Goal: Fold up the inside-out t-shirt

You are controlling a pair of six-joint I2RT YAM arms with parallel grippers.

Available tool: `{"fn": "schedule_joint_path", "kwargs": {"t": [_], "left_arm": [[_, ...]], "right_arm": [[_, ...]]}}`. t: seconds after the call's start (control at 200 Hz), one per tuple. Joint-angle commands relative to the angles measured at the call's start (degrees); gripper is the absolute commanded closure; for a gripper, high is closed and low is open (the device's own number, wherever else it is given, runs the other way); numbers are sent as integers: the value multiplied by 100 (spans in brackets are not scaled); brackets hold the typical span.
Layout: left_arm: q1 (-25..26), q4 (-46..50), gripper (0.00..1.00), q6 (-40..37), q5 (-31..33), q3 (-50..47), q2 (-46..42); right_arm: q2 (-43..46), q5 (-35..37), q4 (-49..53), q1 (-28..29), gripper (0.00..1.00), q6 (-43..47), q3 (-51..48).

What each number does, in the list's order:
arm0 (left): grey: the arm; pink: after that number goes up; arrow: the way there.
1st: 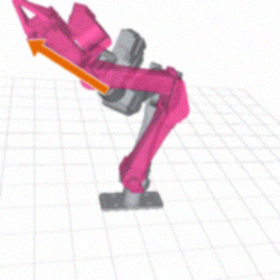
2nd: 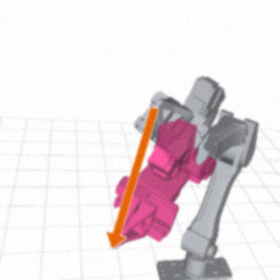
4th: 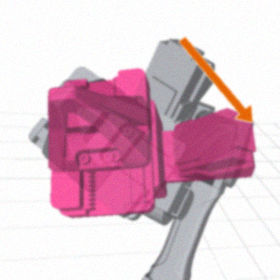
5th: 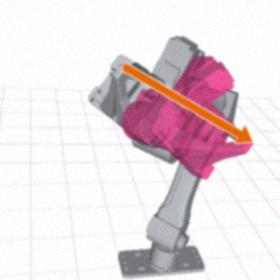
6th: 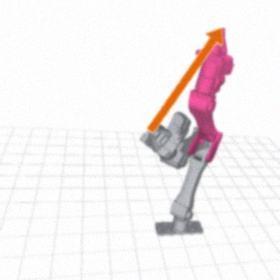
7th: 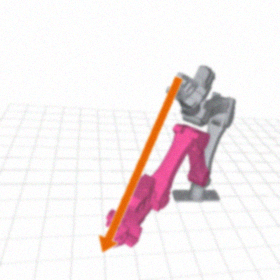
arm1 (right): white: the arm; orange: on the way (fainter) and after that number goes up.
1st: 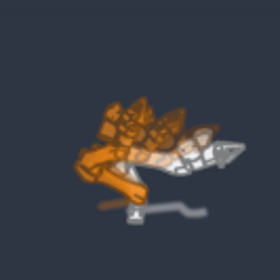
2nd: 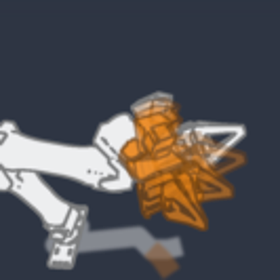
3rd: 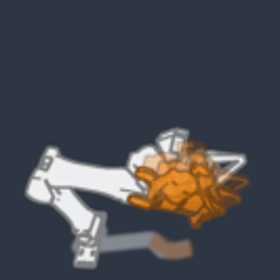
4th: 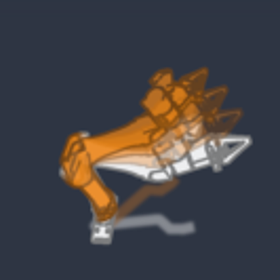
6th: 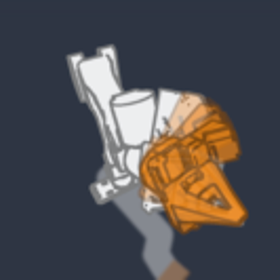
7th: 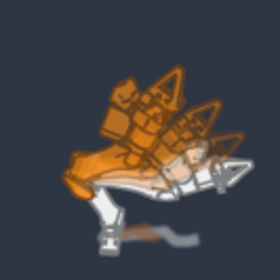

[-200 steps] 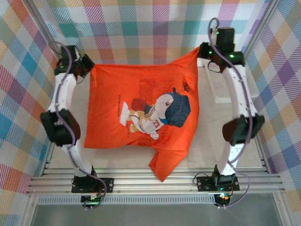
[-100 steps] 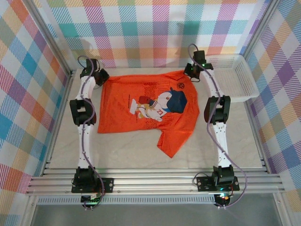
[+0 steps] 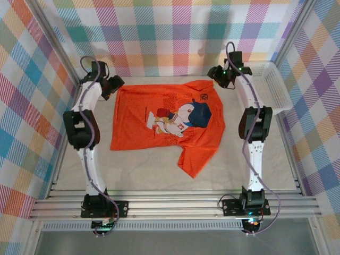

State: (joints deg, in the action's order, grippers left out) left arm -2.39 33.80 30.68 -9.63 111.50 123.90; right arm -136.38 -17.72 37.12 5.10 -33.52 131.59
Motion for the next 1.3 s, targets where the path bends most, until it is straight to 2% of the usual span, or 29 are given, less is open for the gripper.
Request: {"fn": "schedule_joint_path", "kwargs": {"t": [0.0,0.1,0.2,0.41,0.555,0.73,0.89,1.02,1.14,1.23,1.295], "left_arm": [[512,-1051,17,341,-715,-1560,-1049],[749,-1653,17,622,-1100,-2733,-1467],[852,-2010,17,717,-1153,-3465,-1508],[828,-2062,17,609,-1027,-4564,-1360],[836,-1839,17,467,-607,-5359,-1858],[830,-842,17,169,-103,-5982,-2568],[844,-524,17,65,-92,-6190,-3079],[851,-121,17,-132,-188,-5593,-3176],[872,74,17,-211,-167,-4908,-3248],[910,-6,17,-159,-118,-4559,-3279],[968,-192,17,-78,-55,-4465,-3325]], "right_arm": [[1058,-377,-73,503,50,292,-1616],[1787,-288,-454,691,47,339,-3116],[2353,-351,-1038,711,46,121,-4494],[3259,-75,-1537,726,46,-66,-6819],[3999,154,-1680,737,47,-269,-8296],[5201,473,-1282,778,49,-426,-9476],[6312,839,-473,824,50,-485,-9511],[6626,820,-280,881,50,-471,-8830],[5994,840,-786,971,56,-411,-7880],[5120,877,-1421,1018,62,-453,-7215],[4420,979,-1758,1028,62,-526,-6634]]}}
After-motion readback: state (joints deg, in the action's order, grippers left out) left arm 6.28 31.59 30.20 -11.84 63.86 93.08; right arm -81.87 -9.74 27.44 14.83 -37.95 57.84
